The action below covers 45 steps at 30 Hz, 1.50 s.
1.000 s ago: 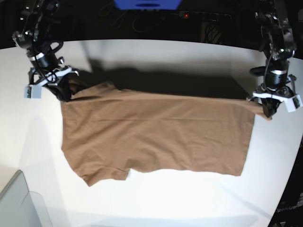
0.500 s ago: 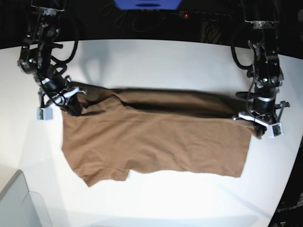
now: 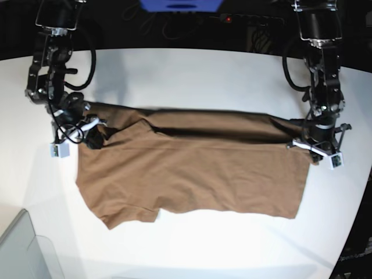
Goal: Layout the t-shirt on the table in an organized manner, then fold the t-shirt properly
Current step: 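Lift the shirt edge with both grippers and drag it toward the robot, then regrasp the shirt edge corners with both grippers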
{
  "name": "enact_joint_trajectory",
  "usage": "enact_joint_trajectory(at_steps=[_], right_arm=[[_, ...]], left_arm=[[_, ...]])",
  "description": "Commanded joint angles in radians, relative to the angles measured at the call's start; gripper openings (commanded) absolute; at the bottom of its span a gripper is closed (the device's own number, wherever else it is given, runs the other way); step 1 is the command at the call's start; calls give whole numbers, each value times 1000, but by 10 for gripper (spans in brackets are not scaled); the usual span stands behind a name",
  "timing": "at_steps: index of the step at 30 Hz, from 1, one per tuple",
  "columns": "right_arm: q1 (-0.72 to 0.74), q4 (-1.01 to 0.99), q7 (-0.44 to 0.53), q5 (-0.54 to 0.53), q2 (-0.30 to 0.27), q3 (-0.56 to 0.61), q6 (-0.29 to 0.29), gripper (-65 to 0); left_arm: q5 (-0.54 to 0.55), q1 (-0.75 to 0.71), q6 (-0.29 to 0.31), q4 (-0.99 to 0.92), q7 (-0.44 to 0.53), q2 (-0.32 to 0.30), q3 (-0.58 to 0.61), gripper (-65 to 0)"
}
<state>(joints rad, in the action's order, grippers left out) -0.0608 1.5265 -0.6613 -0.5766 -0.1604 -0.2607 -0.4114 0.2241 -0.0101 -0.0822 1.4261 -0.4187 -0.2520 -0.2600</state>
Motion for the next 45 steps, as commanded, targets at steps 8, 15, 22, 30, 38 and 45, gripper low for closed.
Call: enact_joint_trajectory(at_steps=[8, 15, 22, 30, 38, 45], right_arm=[[22, 10, 18, -18, -11, -1, -7, -617], [17, 18, 24, -18, -11, -9, -7, -368], [-49, 99, 25, -18, 17, -94, -7, -275], [-165, 180, 25, -21, 28, -182, -8, -275], [-235, 179, 74, -21, 28, -191, -10, -276], [-284, 179, 116, -21, 28, -190, -10, -276]], left_arm=[[-7, 31, -3, -49, 22, -14, -2, -613], [-7, 35, -3, -38, 22, -14, -8, -271], [4, -15, -3, 68, 22, -5, -104, -197], [4, -26, -3, -58, 30, -8, -129, -199], [4, -18, -3, -124, 31, 3, -72, -199], [4, 9, -3, -164, 31, 6, -15, -202]])
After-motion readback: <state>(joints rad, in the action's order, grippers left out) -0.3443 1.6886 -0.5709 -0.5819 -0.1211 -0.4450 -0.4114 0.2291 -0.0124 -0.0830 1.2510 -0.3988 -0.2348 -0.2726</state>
